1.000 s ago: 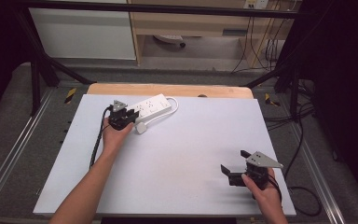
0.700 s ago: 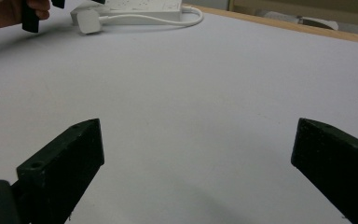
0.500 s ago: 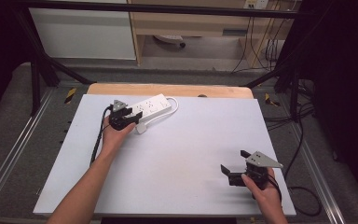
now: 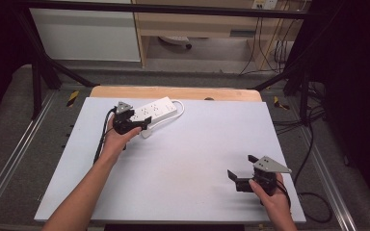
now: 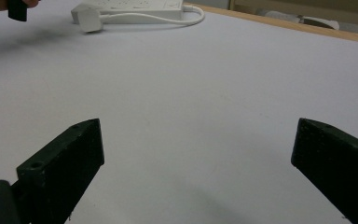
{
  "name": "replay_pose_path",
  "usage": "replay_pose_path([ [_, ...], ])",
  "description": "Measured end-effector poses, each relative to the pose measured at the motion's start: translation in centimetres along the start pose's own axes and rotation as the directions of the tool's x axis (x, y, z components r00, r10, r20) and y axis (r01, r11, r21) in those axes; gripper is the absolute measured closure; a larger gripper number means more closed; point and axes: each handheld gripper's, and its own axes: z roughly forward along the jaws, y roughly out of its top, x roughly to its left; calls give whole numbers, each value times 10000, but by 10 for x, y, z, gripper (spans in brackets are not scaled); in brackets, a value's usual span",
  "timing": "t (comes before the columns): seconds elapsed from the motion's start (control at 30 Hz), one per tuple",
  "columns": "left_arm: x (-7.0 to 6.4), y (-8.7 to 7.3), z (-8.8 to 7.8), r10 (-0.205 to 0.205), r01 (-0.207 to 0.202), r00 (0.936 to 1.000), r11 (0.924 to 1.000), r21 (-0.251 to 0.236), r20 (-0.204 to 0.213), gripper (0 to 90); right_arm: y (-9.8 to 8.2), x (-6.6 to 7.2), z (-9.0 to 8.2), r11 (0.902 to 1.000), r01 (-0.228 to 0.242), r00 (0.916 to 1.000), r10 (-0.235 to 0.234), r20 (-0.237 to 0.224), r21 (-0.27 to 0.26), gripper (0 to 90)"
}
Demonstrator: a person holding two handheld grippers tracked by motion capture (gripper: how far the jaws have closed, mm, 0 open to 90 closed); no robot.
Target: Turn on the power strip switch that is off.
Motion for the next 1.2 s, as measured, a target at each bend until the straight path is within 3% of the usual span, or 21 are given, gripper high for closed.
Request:
replay_pose_path([
  [0.23, -5, 6, -10, 60, -57, 9997, 9999, -159, 217, 118, 0, 0, 0, 10000, -15, 10000, 15, 9, -19, 28],
  [0.67, -15, 13, -28, 274, -274, 9983, 9996, -23, 522, 96, 0, 0, 0, 10000, -34, 10000, 34, 5, -15, 27],
  [1.2, -23, 19, -61, 447, -432, 9956, 9989, -202, 822, 90, 0, 1, 0, 10000, 1, 10000, -1, 4, -7, 27],
])
